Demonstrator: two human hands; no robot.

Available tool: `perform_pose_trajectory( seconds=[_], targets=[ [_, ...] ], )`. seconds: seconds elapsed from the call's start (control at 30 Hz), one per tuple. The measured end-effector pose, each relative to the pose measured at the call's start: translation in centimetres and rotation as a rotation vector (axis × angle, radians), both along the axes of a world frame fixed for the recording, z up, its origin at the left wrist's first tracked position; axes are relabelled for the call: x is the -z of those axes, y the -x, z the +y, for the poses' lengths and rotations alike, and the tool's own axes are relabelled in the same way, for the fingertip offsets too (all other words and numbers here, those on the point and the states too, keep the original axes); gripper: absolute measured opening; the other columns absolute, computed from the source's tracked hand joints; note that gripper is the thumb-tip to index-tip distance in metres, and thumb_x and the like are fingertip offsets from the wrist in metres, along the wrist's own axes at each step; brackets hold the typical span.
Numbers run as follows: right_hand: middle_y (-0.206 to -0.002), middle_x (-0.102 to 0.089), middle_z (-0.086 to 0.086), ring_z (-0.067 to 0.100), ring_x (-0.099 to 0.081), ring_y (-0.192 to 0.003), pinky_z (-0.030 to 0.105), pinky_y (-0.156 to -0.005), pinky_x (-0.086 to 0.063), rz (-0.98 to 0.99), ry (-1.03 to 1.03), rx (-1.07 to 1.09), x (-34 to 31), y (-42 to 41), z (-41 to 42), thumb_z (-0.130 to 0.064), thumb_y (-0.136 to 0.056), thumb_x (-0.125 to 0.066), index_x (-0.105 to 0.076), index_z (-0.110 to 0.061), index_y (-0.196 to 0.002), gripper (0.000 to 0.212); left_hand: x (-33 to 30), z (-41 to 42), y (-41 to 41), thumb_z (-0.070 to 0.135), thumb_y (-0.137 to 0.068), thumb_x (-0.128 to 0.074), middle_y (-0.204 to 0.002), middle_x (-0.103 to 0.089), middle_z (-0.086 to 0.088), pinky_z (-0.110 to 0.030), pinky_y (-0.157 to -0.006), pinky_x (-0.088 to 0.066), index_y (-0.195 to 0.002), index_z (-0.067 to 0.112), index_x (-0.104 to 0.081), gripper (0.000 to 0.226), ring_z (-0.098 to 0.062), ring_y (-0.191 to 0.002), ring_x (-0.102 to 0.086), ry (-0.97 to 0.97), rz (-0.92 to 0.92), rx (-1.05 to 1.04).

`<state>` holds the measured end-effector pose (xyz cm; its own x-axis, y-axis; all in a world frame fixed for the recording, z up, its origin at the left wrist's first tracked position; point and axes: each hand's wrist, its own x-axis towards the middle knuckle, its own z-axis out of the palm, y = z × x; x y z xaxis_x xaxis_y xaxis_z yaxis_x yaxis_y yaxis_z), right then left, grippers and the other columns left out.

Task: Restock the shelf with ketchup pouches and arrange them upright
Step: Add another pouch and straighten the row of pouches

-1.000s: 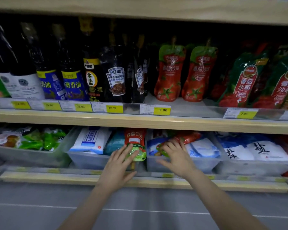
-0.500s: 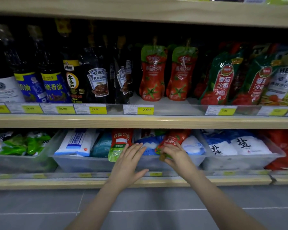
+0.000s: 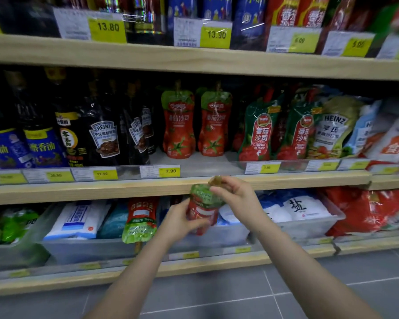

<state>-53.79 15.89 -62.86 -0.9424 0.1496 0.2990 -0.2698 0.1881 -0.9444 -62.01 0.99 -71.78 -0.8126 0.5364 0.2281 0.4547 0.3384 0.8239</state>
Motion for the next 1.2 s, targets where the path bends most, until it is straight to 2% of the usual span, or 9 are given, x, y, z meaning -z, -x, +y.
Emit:
perform_pose_trajectory(
  seconds=[0.27, 0.4, 0.67, 0.73, 0.83, 0.93, 1.07, 1.13, 1.2],
  targets=[
    [-0.069, -0.071, -0.002, 0.006, -0.065, -0.062, 0.013, -0.053, -0.048, -0.176, 0.254, 0.119, -0.1, 0.9, 0.3, -0.017, -0.083, -0.066, -0.069, -0.009, -0.081, 0.008, -0.2, -1.1, -1.2, 0.033, -0.058, -0.086, -0.078, -0.068, 0.028, -0.011, -0.072, -0.049, -0.076, 0.049, -0.066, 0.031, 0.008, -0.083, -0.065, 0.093, -0.163, 0.115],
    [-0.061, -0.07, -0.008, 0.0, -0.064, -0.056, 0.011, -0.048, -0.046, -0.206, 0.247, 0.15, -0.1, 1.1, 0.5, -0.021, -0.082, -0.068, -0.068, -0.013, -0.072, 0.012, -0.1, -0.8, -1.7, 0.037, -0.06, -0.084, -0.091, -0.071, 0.016, -0.025, -0.082, -0.053, -0.086, 0.042, -0.066, 0.031, 0.0, -0.088, -0.067, 0.089, -0.213, 0.116],
    [-0.083, -0.075, -0.006, 0.011, -0.071, -0.078, 0.02, -0.059, -0.054, -0.263, 0.114, 0.017, 1.7, -0.5, 1.6, -0.015, -0.082, -0.067, -0.07, -0.019, -0.095, 0.014, -0.4, -1.0, -2.7, 0.026, -0.069, -0.082, -0.097, -0.071, 0.014, -0.026, -0.084, -0.053, -0.096, 0.036, -0.063, 0.035, -0.001, -0.09, -0.066, 0.025, -0.301, 0.179],
    [-0.079, -0.075, -0.003, 0.016, -0.071, -0.077, 0.027, -0.06, -0.057, -0.243, 0.049, 0.111, 1.9, -0.6, 1.4, -0.015, -0.082, -0.067, -0.071, -0.017, -0.091, 0.01, -0.1, -0.6, -3.3, 0.03, -0.068, -0.082, -0.105, -0.068, 0.013, -0.022, -0.086, -0.052, -0.107, 0.034, -0.058, 0.046, 0.006, -0.093, -0.063, -0.005, -0.254, 0.125],
    [-0.074, -0.072, 0.014, 0.03, -0.068, -0.073, 0.042, -0.065, -0.054, -0.116, -0.109, 0.357, 1.0, -0.3, 0.7, -0.02, -0.082, -0.068, -0.069, -0.003, -0.078, 0.018, 0.2, 0.9, -4.7, 0.051, -0.058, -0.078, -0.129, -0.047, 0.021, -0.015, -0.096, -0.039, -0.135, 0.035, -0.034, 0.091, 0.014, -0.113, -0.045, -0.037, -0.142, 0.0],
    [-0.071, -0.065, 0.026, 0.027, -0.058, -0.064, 0.046, -0.063, -0.05, -0.044, -0.102, 0.447, -0.4, -0.2, -0.1, -0.02, -0.083, -0.066, -0.059, 0.007, -0.071, 0.031, 0.1, 2.9, -5.8, 0.041, -0.054, -0.082, -0.136, -0.026, 0.016, -0.022, -0.102, -0.028, -0.147, 0.029, -0.013, 0.117, 0.002, -0.123, -0.027, -0.034, -0.061, -0.112],
    [-0.088, -0.071, 0.014, 0.026, -0.067, -0.086, 0.048, -0.082, -0.054, -0.134, -0.036, 0.252, -0.6, -0.7, 0.6, -0.014, -0.083, -0.067, -0.065, -0.005, -0.086, 0.01, -0.9, 2.1, -5.0, 0.016, -0.052, -0.085, -0.128, -0.051, 0.002, -0.033, -0.095, -0.047, -0.143, 0.025, -0.027, 0.108, -0.01, -0.112, -0.053, -0.135, -0.299, 0.049],
    [-0.107, -0.069, 0.005, 0.019, -0.063, -0.104, 0.04, -0.093, -0.05, -0.18, 0.014, 0.056, 0.4, -1.3, 1.6, -0.015, -0.075, -0.074, -0.064, -0.013, -0.103, 0.03, -1.1, 0.5, -4.7, 0.009, -0.055, -0.084, -0.115, -0.061, -0.005, -0.033, -0.081, -0.054, -0.139, 0.023, -0.034, 0.099, -0.013, -0.099, -0.062, -0.159, -0.486, 0.23],
    [-0.119, -0.063, -0.003, 0.012, -0.057, -0.113, 0.031, -0.093, -0.048, -0.21, 0.085, -0.098, 1.3, -1.9, 2.1, -0.02, -0.069, -0.077, -0.056, -0.021, -0.113, 0.048, -1.3, -0.6, -4.7, 0.009, -0.055, -0.083, -0.11, -0.063, -0.007, -0.033, -0.079, -0.054, -0.133, 0.024, -0.039, 0.091, -0.016, -0.096, -0.064, -0.118, -0.59, 0.348]
  ],
)
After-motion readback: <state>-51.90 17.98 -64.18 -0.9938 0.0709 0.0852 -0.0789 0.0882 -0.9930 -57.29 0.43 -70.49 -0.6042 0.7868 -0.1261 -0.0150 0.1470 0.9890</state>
